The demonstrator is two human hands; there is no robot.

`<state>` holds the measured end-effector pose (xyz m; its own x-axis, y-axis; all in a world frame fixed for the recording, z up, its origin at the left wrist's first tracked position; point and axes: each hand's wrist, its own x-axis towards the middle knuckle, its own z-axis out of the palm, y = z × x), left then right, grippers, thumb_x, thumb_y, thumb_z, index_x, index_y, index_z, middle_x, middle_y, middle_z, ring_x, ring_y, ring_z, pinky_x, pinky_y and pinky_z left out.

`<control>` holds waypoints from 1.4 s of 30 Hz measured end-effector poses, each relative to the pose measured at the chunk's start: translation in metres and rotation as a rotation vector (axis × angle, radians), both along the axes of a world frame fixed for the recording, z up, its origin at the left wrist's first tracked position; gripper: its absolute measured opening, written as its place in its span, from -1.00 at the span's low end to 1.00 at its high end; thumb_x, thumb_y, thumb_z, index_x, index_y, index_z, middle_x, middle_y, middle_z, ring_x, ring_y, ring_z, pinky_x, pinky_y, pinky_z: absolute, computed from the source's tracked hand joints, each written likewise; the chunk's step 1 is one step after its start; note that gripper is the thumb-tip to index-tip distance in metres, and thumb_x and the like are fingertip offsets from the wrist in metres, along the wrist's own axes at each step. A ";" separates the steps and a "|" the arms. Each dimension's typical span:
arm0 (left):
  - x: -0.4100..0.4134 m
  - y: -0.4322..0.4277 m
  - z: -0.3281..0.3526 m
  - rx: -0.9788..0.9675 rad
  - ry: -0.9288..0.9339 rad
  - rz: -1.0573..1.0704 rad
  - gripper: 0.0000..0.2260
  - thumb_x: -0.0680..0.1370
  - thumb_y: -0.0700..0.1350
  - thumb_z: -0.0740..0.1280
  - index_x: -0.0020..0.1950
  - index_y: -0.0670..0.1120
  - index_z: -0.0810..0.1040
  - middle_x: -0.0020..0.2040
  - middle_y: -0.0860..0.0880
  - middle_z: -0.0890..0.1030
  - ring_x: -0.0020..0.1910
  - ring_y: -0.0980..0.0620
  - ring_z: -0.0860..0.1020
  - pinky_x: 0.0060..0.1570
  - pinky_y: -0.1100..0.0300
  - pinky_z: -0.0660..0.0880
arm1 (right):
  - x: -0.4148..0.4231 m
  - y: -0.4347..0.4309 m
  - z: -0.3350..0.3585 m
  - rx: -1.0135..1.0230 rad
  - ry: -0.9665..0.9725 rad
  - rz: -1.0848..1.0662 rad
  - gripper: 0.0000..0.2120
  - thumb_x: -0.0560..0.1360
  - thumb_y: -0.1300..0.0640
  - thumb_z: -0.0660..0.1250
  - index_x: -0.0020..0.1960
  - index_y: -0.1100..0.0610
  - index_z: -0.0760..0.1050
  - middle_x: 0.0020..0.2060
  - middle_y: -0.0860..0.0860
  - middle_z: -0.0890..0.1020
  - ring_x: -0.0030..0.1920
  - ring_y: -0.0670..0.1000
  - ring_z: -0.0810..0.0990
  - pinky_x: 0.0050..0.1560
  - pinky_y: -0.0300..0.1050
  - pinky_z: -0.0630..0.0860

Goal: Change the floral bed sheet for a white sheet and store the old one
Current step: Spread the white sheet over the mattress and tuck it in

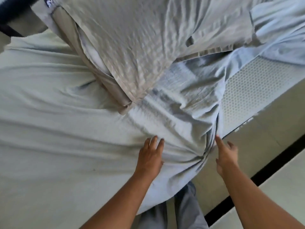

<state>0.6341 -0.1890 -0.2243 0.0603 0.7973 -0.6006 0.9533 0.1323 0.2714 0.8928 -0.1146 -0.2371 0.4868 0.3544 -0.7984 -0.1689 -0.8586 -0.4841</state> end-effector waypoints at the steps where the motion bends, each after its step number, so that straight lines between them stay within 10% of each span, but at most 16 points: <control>1: 0.002 0.006 -0.001 0.001 0.014 -0.007 -0.15 0.54 0.05 0.44 0.64 0.03 -0.06 0.64 -0.08 -0.06 0.60 -0.19 -0.01 0.48 -0.04 0.24 | 0.001 0.016 -0.005 0.011 -0.018 0.019 -0.14 0.37 -0.25 0.56 0.51 0.04 0.28 0.20 -0.02 0.46 0.20 0.05 0.49 0.31 0.18 0.43; 6: 0.018 0.038 -0.006 -0.007 0.069 -0.064 -0.08 0.55 0.11 0.41 0.63 0.05 -0.22 0.64 -0.05 -0.21 0.61 -0.18 -0.17 0.55 -0.07 0.10 | 0.000 0.054 -0.004 -0.083 -0.285 0.488 -0.63 0.53 -0.10 0.38 0.10 0.18 0.42 0.00 0.21 0.59 -0.09 0.23 0.57 -0.08 0.02 0.45; 9: 0.028 0.060 -0.007 -0.054 0.079 -0.087 0.00 0.51 0.15 0.44 0.61 0.12 -0.30 0.64 -0.01 -0.26 0.61 -0.20 -0.20 0.54 -0.12 0.11 | 0.033 0.050 -0.008 -0.075 -0.397 0.387 -0.82 0.60 0.06 0.21 0.08 0.17 0.40 -0.07 0.21 0.57 -0.11 0.25 0.55 -0.06 0.04 0.47; 12: 0.037 0.074 -0.008 -0.132 0.084 -0.121 0.03 0.48 0.17 0.47 0.60 0.18 -0.30 0.62 -0.01 -0.30 0.59 -0.23 -0.25 0.51 -0.19 0.18 | 0.110 0.015 -0.010 -0.228 -0.486 -0.069 -0.64 0.61 0.15 0.25 0.38 0.24 0.41 0.25 0.28 0.56 0.25 0.33 0.55 0.23 0.14 0.52; 18: 0.058 0.077 -0.007 -0.206 0.170 -0.170 -0.03 0.49 0.18 0.45 0.58 0.28 -0.26 0.58 -0.03 -0.43 0.55 -0.33 -0.33 0.43 -0.28 0.26 | 0.142 -0.036 -0.015 -0.517 -0.348 -0.058 -0.33 0.42 0.07 0.47 0.41 0.35 0.33 0.29 0.40 0.49 0.28 0.42 0.51 0.29 0.27 0.49; 31: 0.095 0.125 0.018 -0.018 0.048 -0.168 -0.20 0.56 0.15 0.38 0.63 0.16 -0.08 0.65 0.00 -0.09 0.61 -0.12 -0.03 0.49 0.00 0.25 | 0.110 0.114 -0.004 0.033 -0.310 0.319 -0.56 0.60 -0.04 0.34 0.43 0.09 0.43 0.19 0.09 0.62 0.25 0.20 0.57 0.25 0.03 0.51; 37: 0.156 0.205 0.009 0.126 -0.012 -0.129 -0.14 0.55 0.15 0.39 0.63 0.13 -0.14 0.65 -0.03 -0.10 0.61 -0.12 -0.03 0.52 0.07 0.13 | 0.150 0.218 -0.013 0.021 -0.427 0.255 -0.19 0.38 -0.19 0.52 0.48 0.06 0.24 0.38 0.20 0.40 0.40 0.27 0.37 0.35 0.17 0.40; 42: 0.229 0.282 -0.004 0.108 -0.013 -0.158 -0.06 0.53 0.12 0.43 0.63 0.07 -0.21 0.65 -0.06 -0.16 0.62 -0.18 -0.10 0.56 0.01 0.01 | 0.195 0.246 -0.005 0.114 -0.373 0.773 -0.76 0.59 -0.05 0.28 -0.01 0.06 0.26 -0.05 0.21 0.59 -0.05 0.30 0.58 -0.10 0.08 0.52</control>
<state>0.8636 0.0932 -0.2287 0.1971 0.8371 -0.5104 0.9563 -0.0496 0.2880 1.0879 0.1315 -0.2418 0.2992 0.7622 -0.5740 0.6290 -0.6099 -0.4821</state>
